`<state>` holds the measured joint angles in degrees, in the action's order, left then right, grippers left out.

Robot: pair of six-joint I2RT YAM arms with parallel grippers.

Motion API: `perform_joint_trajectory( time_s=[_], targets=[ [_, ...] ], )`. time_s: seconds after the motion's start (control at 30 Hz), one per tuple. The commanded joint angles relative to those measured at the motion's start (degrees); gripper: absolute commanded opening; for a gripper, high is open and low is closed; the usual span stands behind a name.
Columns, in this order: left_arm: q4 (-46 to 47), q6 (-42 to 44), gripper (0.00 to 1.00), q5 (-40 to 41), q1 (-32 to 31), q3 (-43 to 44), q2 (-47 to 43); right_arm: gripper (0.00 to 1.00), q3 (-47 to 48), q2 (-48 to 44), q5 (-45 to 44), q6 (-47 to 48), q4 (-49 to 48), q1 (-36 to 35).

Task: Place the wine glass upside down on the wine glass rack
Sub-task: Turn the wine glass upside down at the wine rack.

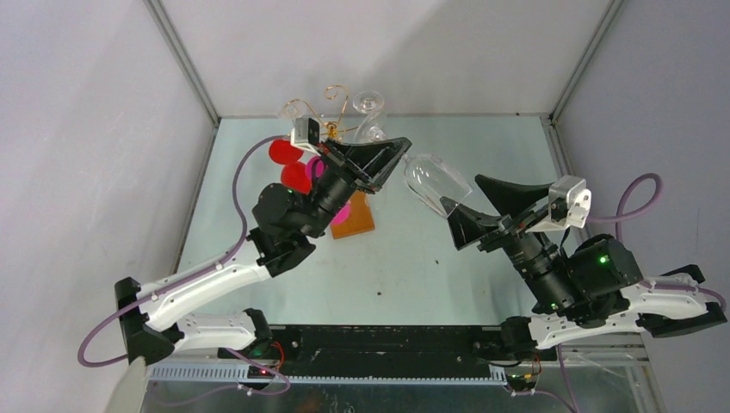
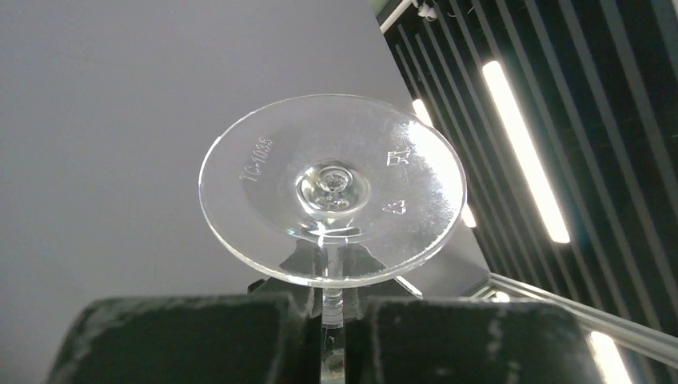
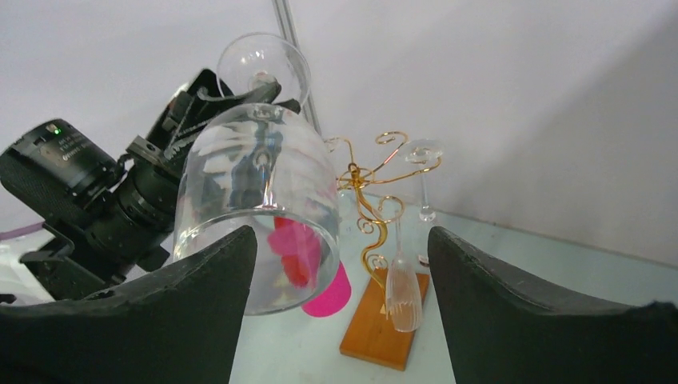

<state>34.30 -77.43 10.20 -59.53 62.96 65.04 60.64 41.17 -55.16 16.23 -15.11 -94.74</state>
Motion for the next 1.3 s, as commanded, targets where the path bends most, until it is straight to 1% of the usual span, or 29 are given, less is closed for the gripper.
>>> perform_joint_trajectory(
  time_s=[0.0, 0.03, 0.1, 0.17, 0.23, 0.27, 0.33, 0.53, 0.63, 0.77, 0.8, 0.9, 1.0, 1.07, 1.27],
  targets=[
    [-1.78, 7.82, 0.0, 1.31, -0.33, 5.68, -2.18, 0.82, 0.14, -1.57, 2.24, -6.14, 8.78, 0.91],
    [-3.5, 9.31, 0.0, 1.45, -0.33, 6.47, -2.41, 0.83, 0.1, -1.86, 2.46, -7.44, 9.75, 1.02],
    [-11.26, 15.11, 0.0, 3.04, -0.33, 8.89, -3.23, 0.85, 0.09, -2.75, 3.54, -9.49, 12.89, 1.37],
    [-15.53, 19.13, 0.0, 4.17, -0.28, 10.65, -3.96, 0.87, 0.13, -3.9, 4.06, -11.53, 16.32, 1.78],
    [-19.17, 22.56, 0.0, 5.12, -0.32, 11.82, -4.85, 0.91, 0.1, -4.69, 4.35, -13.48, 18.97, 2.17],
    [-20.23, 23.67, 0.0, 5.33, -0.32, 12.38, -5.43, 0.97, 0.09, -4.95, 4.48, -14.73, 20.49, 2.3],
    [-23.37, 26.92, 0.0, 5.93, -0.25, 13.29, -6.43, 0.99, 0.09, -5.68, 4.66, -16.51, 22.57, 2.47],
    [-30.18, 35.83, 0.0, 7.04, -0.24, 15.77, -9.51, 1.0, 0.09, -7.16, 4.76, -21.14, 27.78, 2.84],
    [-35.0, 41.5, 0.0, 7.25, -0.24, 17.08, -11.4, 1.0, 0.06, -7.33, 4.63, -24.0, 31.03, 3.04],
    [-41.53, 48.11, 0.0, 5.03, -0.24, 17.75, -13.63, 0.99, 0.16, -7.14, 2.43, -28.94, 35.29, 3.19],
    [-43.84, 51.0, 0.0, 4.02, -0.24, 17.74, -14.02, 0.99, 0.12, -7.04, 1.06, -30.23, 36.27, 3.25],
    [-48.89, 56.39, 0.0, 4.19, -0.24, 17.8, -15.97, 0.97, 0.11, -6.63, -1.42, -35.93, 41.5, 3.29],
    [-51.49, 60.75, 0.0, 4.22, -0.24, 15.17, -18.67, 0.97, 0.09, -5.95, -1.9, -40.6, 47.18, 3.38],
    [-52.36, 63.04, 0.0, 2.61, -0.24, 13.24, -20.16, 0.98, 0.09, -5.61, -0.95, -44.74, 49.99, 3.52],
    [-57.25, 68.29, 0.0, -1.13, -0.24, 8.8, -23.88, 1.0, 0.09, -4.7, 3.13, -52.05, 57.17, 4.74]
  ],
)
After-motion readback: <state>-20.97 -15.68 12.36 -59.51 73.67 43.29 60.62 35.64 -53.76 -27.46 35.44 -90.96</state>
